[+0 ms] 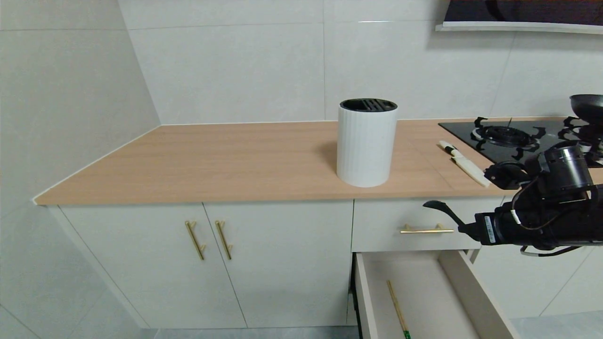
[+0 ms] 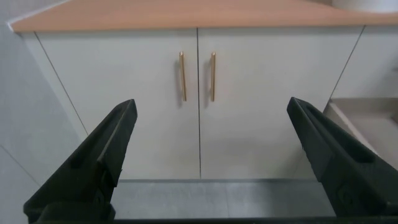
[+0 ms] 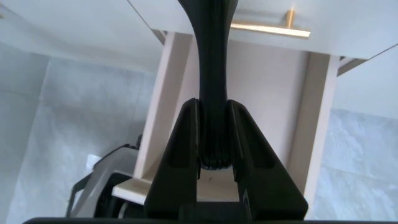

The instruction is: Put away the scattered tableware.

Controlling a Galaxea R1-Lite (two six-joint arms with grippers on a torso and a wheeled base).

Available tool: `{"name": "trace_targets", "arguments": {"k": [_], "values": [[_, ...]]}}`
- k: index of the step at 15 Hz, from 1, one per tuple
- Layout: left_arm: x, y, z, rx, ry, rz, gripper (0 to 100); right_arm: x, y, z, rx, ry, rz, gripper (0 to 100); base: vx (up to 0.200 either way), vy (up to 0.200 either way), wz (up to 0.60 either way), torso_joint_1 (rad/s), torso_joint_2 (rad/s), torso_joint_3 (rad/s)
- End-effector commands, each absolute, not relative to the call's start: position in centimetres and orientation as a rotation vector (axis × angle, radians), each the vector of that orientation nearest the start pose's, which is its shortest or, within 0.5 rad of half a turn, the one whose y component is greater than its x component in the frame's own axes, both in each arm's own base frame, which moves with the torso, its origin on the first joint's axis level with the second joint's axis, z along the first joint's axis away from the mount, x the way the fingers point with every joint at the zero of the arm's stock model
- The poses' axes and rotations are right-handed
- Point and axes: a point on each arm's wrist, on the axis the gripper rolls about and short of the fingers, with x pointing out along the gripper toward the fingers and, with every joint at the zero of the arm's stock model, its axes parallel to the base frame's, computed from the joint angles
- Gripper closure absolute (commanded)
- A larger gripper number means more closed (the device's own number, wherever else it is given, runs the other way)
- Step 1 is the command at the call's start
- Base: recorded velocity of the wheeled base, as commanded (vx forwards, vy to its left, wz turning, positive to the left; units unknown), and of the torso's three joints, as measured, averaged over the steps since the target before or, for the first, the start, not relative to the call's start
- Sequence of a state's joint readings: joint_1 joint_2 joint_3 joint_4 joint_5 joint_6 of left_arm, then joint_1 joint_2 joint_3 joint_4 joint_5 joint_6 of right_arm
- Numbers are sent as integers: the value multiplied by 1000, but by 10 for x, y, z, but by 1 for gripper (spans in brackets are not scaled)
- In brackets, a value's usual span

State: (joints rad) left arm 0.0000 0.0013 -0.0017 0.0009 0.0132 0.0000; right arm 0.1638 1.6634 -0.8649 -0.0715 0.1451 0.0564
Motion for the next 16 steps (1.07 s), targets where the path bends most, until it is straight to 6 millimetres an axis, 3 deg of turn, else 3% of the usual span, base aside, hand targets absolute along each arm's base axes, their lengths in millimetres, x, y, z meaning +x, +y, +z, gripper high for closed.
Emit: {"name": "trace_targets", "arguments": {"k": [1,16], "values": [[-23,0,76,0,0,14,0,277,49,156,47,747,275,100,0,0,0,-203,496,286],[-23,0,76,0,2,14,0,282,50,147,44,778,272,100,0,0,0,-164,461,295]]}}
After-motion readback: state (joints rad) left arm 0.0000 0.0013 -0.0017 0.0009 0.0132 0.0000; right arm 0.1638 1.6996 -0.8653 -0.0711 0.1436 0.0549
